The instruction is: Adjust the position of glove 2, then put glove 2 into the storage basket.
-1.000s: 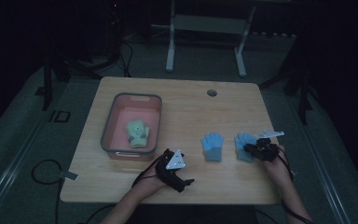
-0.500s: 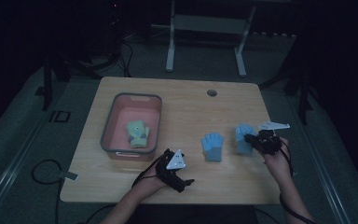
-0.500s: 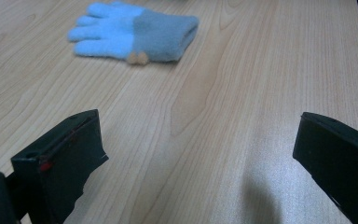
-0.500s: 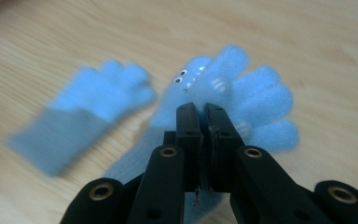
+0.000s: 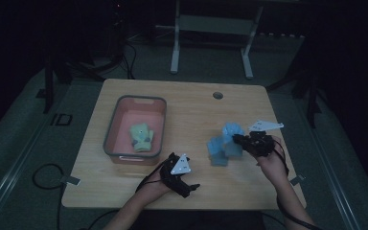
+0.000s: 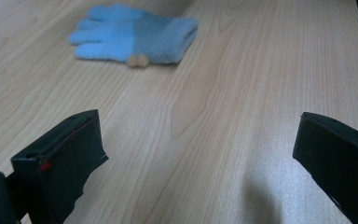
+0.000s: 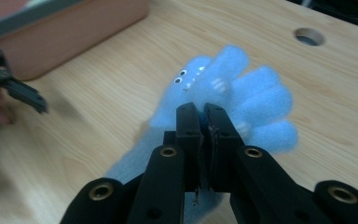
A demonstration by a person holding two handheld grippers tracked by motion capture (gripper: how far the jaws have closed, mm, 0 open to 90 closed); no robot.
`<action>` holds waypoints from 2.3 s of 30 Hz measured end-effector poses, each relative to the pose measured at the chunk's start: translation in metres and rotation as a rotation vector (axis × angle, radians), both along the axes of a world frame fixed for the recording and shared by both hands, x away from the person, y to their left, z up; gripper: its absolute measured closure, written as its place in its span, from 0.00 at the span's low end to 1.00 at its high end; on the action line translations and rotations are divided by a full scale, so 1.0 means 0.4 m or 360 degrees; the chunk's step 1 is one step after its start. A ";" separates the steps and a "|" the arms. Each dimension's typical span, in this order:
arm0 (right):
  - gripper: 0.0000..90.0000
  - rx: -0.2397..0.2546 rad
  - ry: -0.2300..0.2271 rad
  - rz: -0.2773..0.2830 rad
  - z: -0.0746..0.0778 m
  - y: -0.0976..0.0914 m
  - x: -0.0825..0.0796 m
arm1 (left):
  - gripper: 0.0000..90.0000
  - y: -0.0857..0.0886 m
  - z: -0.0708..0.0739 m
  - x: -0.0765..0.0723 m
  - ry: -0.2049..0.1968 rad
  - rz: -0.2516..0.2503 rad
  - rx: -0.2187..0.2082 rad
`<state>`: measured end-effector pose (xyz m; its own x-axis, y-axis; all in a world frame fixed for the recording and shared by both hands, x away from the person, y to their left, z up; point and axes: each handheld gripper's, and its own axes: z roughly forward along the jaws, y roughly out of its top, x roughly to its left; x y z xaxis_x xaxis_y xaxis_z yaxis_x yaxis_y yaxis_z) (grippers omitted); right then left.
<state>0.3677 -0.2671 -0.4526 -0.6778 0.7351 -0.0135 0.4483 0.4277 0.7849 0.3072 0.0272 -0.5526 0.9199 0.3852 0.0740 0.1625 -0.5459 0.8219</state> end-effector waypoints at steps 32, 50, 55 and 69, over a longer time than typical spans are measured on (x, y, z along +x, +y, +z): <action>0.88 -0.0155 0.0310 0.0104 -0.198 0.086 0.068 | 0.02 0.003 0.007 -0.002 -0.0024 0.0016 -0.0026; 0.17 0.0094 0.0328 0.0155 -0.155 0.009 0.036 | 0.03 -0.002 0.020 -0.002 0.0002 0.0060 -0.0026; 0.18 0.0122 0.0311 0.0199 -0.146 -0.010 0.031 | 0.03 -0.009 0.023 -0.002 0.0029 0.0048 -0.0003; 0.16 0.0130 0.0176 0.0236 -0.099 -0.042 0.027 | 0.08 -0.044 0.040 -0.006 -0.0002 -0.0042 0.0028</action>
